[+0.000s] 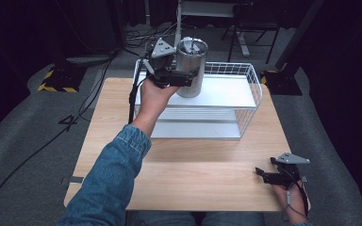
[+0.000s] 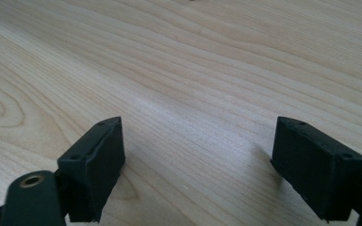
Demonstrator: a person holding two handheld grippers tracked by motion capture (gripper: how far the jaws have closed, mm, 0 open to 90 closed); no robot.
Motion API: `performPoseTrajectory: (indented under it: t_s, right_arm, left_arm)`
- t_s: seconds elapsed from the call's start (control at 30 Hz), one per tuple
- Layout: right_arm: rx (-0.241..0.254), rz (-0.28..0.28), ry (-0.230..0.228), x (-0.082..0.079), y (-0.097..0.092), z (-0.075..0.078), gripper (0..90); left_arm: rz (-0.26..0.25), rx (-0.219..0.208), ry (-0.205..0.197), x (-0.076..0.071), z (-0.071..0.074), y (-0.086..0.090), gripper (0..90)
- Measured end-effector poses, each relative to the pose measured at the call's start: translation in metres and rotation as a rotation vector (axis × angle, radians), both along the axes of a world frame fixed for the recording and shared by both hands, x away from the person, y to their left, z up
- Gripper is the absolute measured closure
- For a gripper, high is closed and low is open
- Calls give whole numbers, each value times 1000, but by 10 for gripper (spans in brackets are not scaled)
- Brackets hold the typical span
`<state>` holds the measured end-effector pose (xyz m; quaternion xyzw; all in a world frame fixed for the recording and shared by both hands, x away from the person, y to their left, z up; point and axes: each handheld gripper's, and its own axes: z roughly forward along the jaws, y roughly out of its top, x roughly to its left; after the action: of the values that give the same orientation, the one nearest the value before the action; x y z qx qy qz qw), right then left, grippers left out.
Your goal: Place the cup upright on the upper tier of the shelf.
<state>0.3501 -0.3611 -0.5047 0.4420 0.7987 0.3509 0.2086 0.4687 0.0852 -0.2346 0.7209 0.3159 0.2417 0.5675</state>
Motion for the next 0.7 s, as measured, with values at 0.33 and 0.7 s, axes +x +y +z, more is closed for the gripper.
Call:
performPoseTrajectory:
  t_s: [0.33,0.7]
  right_arm:
    - [11,-7,19,3,0,0,162]
    - [10,-6,19,3,0,0,160]
  left_arm:
    - [-41,5,-33,-46,11,16,0]
    - [-106,19,-50,-94,9,37,0]
